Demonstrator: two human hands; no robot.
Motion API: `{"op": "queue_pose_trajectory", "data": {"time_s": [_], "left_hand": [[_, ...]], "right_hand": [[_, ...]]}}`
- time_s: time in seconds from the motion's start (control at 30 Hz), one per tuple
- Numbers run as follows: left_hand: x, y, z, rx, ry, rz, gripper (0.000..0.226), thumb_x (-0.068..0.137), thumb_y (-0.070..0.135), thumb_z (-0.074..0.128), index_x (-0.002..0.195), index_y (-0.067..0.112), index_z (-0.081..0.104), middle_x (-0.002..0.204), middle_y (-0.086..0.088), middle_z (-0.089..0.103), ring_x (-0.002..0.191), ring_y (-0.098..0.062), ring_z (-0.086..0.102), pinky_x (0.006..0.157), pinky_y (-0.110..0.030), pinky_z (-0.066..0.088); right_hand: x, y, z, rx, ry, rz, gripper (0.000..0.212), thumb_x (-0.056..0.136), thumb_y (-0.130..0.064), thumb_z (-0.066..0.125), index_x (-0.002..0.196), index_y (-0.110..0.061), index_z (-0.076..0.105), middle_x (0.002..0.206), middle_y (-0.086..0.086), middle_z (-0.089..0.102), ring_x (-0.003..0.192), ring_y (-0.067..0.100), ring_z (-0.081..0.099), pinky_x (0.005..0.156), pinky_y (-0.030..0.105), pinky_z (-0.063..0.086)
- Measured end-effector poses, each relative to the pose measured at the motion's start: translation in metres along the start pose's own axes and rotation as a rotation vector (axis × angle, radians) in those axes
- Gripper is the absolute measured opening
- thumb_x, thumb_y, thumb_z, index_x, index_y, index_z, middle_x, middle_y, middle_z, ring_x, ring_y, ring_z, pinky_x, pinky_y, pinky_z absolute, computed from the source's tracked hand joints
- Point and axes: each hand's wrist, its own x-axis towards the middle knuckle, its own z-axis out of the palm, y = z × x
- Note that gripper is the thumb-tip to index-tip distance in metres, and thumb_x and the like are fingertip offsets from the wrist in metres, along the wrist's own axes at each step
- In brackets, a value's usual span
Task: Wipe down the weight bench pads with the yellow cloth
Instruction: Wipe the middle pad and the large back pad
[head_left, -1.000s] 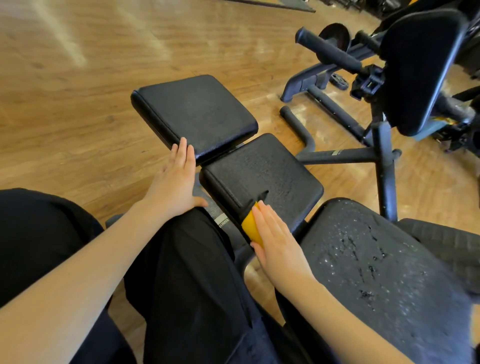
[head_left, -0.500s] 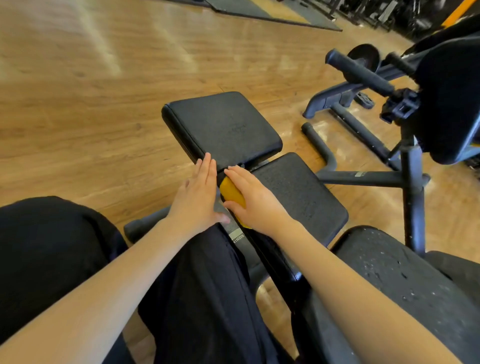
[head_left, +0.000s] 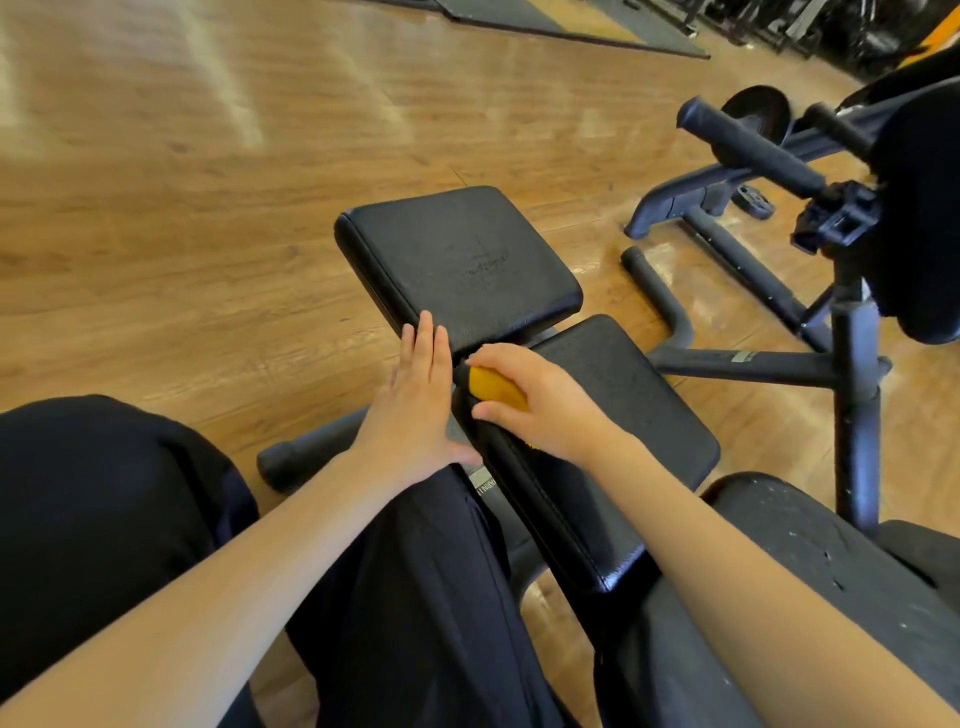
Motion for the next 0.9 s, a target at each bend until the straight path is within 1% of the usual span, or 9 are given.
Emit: {"op": "queue_pose_trajectory", "data": {"time_s": [0.17, 0.27, 0.33, 0.47, 0.57, 0.67, 0.77, 0.83, 0.9], "left_hand": [[-0.002, -0.006, -0.003, 0.021, -0.005, 0.028, 0.133, 0.065, 0.057, 0.074, 0.145, 0.004, -0.018, 0.151, -0.013, -0.031, 0.142, -0.027, -0.021, 0.117, -0.039, 0.01], [-0.002, -0.009, -0.006, 0.024, -0.013, 0.046, 0.132, 0.065, 0.056, 0.075, 0.146, 0.005, -0.016, 0.152, -0.011, -0.029, 0.142, -0.025, -0.019, 0.117, -0.038, 0.01], [-0.003, -0.009, -0.008, 0.03, -0.011, 0.052, 0.131, 0.065, 0.055, 0.075, 0.146, 0.005, -0.015, 0.152, -0.011, -0.029, 0.143, -0.025, -0.019, 0.117, -0.038, 0.01], [-0.001, -0.007, -0.004, 0.058, -0.001, 0.032, 0.131, 0.066, 0.061, 0.071, 0.145, 0.006, -0.018, 0.152, -0.011, -0.03, 0.142, -0.026, -0.021, 0.117, -0.041, 0.008], [-0.002, -0.006, -0.001, 0.045, 0.005, 0.019, 0.133, 0.065, 0.067, 0.068, 0.145, 0.008, -0.02, 0.15, -0.01, -0.033, 0.14, -0.025, -0.027, 0.117, -0.041, 0.003], [-0.003, -0.003, -0.003, -0.001, -0.003, 0.027, 0.132, 0.064, 0.068, 0.067, 0.146, 0.009, -0.018, 0.15, -0.01, -0.034, 0.139, -0.023, -0.028, 0.117, -0.041, 0.002], [-0.005, -0.001, -0.005, -0.066, 0.0, 0.03, 0.129, 0.065, 0.068, 0.066, 0.147, 0.007, -0.013, 0.151, -0.01, -0.032, 0.14, -0.022, -0.027, 0.117, -0.04, 0.002], [-0.005, -0.001, -0.005, -0.062, 0.005, 0.031, 0.128, 0.066, 0.068, 0.065, 0.147, 0.007, -0.013, 0.151, -0.011, -0.031, 0.14, -0.022, -0.027, 0.118, -0.041, 0.003], [-0.005, -0.001, -0.004, -0.05, 0.01, 0.028, 0.128, 0.066, 0.069, 0.065, 0.147, 0.006, -0.012, 0.151, -0.012, -0.03, 0.14, -0.023, -0.027, 0.118, -0.041, 0.004]], "right_hand": [[0.014, 0.017, -0.018, -0.008, -0.073, 0.043, 0.039, 0.086, -0.028, 0.059, 0.124, -0.021, 0.051, 0.123, -0.003, 0.056, 0.11, 0.009, 0.048, 0.09, 0.021, 0.034], [0.021, 0.04, -0.034, -0.059, -0.026, 0.151, 0.035, 0.088, -0.028, 0.058, 0.12, -0.016, 0.055, 0.119, 0.002, 0.056, 0.112, 0.018, 0.05, 0.087, 0.022, 0.032], [0.026, 0.04, -0.034, -0.097, 0.024, 0.185, 0.034, 0.088, -0.031, 0.057, 0.116, -0.012, 0.057, 0.118, 0.003, 0.051, 0.11, 0.019, 0.047, 0.088, 0.023, 0.03], [0.02, 0.009, -0.004, -0.194, 0.057, -0.027, 0.033, 0.089, -0.03, 0.054, 0.118, -0.014, 0.058, 0.12, 0.001, 0.056, 0.112, 0.017, 0.047, 0.098, 0.029, 0.035], [0.013, 0.0, 0.0, -0.139, 0.065, -0.087, 0.036, 0.09, -0.022, 0.055, 0.125, -0.018, 0.052, 0.124, -0.001, 0.058, 0.117, 0.014, 0.047, 0.093, 0.018, 0.03], [0.013, 0.01, -0.016, -0.109, 0.031, -0.076, 0.03, 0.09, -0.015, 0.055, 0.12, -0.012, 0.057, 0.117, 0.003, 0.062, 0.109, 0.015, 0.051, 0.085, 0.011, 0.028], [0.016, 0.048, -0.038, -0.1, 0.104, 0.089, 0.027, 0.09, -0.012, 0.054, 0.116, -0.009, 0.059, 0.116, 0.009, 0.062, 0.107, 0.022, 0.054, 0.085, 0.013, 0.03], [0.021, 0.074, -0.052, -0.061, 0.193, 0.278, 0.026, 0.091, -0.017, 0.053, 0.116, -0.013, 0.059, 0.116, 0.009, 0.062, 0.103, 0.022, 0.055, 0.09, 0.023, 0.036], [0.03, 0.085, -0.054, -0.083, 0.238, 0.38, 0.023, 0.091, -0.021, 0.052, 0.111, -0.014, 0.061, 0.112, 0.009, 0.063, 0.104, 0.025, 0.055, 0.088, 0.03, 0.04]]}}
